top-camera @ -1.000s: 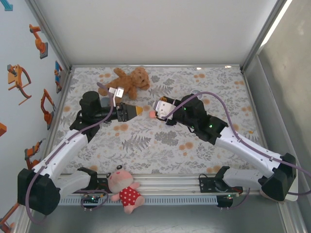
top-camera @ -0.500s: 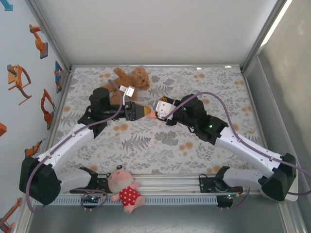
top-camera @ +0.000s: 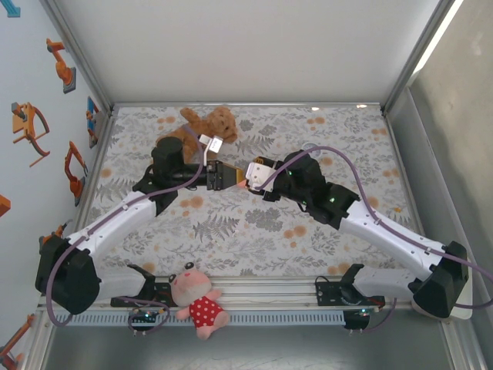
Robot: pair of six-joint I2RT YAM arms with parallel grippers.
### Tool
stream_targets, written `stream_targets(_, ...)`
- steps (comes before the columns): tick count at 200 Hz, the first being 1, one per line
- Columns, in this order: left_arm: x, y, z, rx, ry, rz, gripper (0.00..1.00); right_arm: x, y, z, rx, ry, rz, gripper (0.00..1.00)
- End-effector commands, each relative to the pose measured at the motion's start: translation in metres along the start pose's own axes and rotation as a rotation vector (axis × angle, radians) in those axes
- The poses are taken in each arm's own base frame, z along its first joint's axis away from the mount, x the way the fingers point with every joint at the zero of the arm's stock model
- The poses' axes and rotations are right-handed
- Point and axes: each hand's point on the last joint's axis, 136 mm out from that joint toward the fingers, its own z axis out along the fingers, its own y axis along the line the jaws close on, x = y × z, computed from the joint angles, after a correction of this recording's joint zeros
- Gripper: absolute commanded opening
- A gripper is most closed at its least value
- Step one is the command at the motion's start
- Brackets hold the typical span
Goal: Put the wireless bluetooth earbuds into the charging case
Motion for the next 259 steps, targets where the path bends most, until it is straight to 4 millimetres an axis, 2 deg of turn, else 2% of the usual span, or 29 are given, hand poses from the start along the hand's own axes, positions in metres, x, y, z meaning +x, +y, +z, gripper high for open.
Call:
stream_targets(1, -0.013, -0.017, 0.003, 0.05, -0.017, 0.06, 0.61, -0.008, -0.008, -0.004, 0.019, -0.015, -0.001, 0.41)
stream_targets(65, -0.005, -0.005, 0.016, 0.041, 0.019, 0.031, 0.51, -0.009, -0.007, -0.003, 0.013, -0.018, 0.006, 0.41)
stream_targets(122, 0.002, 0.006, 0.022, 0.027, 0.04, 0.009, 0.36, -0.007, -0.006, -0.003, 0.014, -0.006, 0.011, 0.41)
stream_targets(195, 0.002, 0.006, 0.021, 0.023, 0.038, 0.021, 0.16, -0.004, -0.005, -0.001, 0.006, 0.015, 0.018, 0.42)
stream_targets(236, -0.001, 0.001, 0.018, 0.016, 0.018, 0.067, 0.09, -0.007, 0.0, -0.001, -0.026, -0.005, 0.044, 0.63)
stream_targets(259, -0.005, -0.005, 0.013, 0.01, -0.024, 0.135, 0.05, -0.013, -0.002, -0.008, -0.02, -0.04, 0.069, 0.73)
